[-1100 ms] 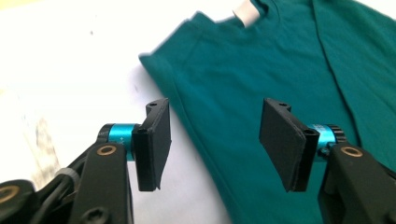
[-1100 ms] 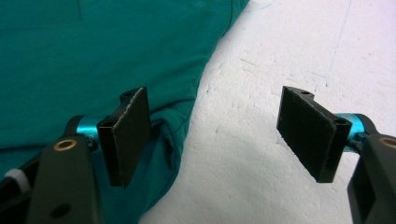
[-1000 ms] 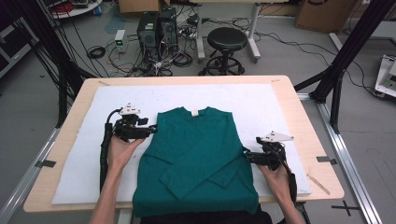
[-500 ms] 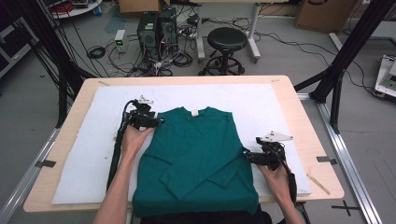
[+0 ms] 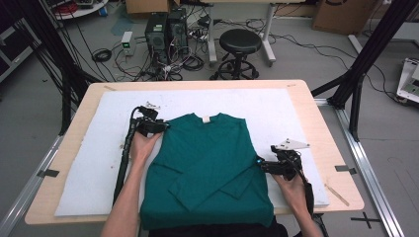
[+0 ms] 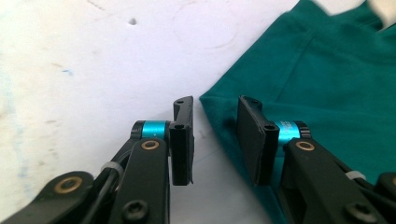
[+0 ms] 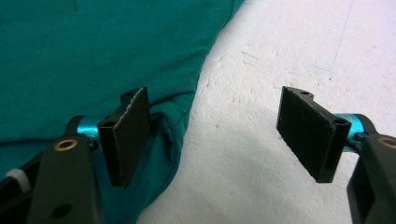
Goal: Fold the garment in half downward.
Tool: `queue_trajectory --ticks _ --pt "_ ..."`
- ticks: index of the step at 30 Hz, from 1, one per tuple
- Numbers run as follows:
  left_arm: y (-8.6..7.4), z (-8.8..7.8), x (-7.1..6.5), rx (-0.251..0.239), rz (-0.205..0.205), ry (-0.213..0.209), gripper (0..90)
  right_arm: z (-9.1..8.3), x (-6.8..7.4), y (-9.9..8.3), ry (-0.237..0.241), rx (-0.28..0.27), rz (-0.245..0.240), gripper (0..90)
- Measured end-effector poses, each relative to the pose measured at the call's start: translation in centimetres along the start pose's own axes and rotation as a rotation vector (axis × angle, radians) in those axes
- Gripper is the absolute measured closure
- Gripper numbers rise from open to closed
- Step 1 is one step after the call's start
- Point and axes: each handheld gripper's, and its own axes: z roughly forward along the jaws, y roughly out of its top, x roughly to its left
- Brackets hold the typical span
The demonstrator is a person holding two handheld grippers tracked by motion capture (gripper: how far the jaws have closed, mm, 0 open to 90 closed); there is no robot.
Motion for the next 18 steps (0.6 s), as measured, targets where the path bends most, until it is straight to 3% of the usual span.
queue_trajectory --ticks 2,4,6,10,15,18 --pt "0.0 -0.1 0.2 -0.029 -0.013 -0.046 64.0 0.0 0.0 0.0 0.001 0.003 0.004 27.0" --pt "0.1 -0.1 0.4 -0.066 -0.052 -0.081 60.5 0.0 0.0 0.0 0.0 0.004 0.0 27.1" --pt "0.1 0.1 0.5 -0.072 -0.071 -0.1 56.5 0.0 0.0 0.0 -0.001 0.003 -0.004 27.0" --pt "-0.3 1.0 0.5 -0.034 -0.06 -0.089 53.3 0.1 0.1 0.0 -0.003 0.005 -0.004 27.1" --pt "-0.3 1.1 0.0 -0.038 -0.016 -0.084 54.1 0.1 0.1 0.0 -0.001 0.007 -0.005 27.0" --pt "-0.3 1.1 0.1 -0.045 -0.027 -0.089 57.9 0.1 0.1 0.0 0.001 0.007 -0.003 27.0"
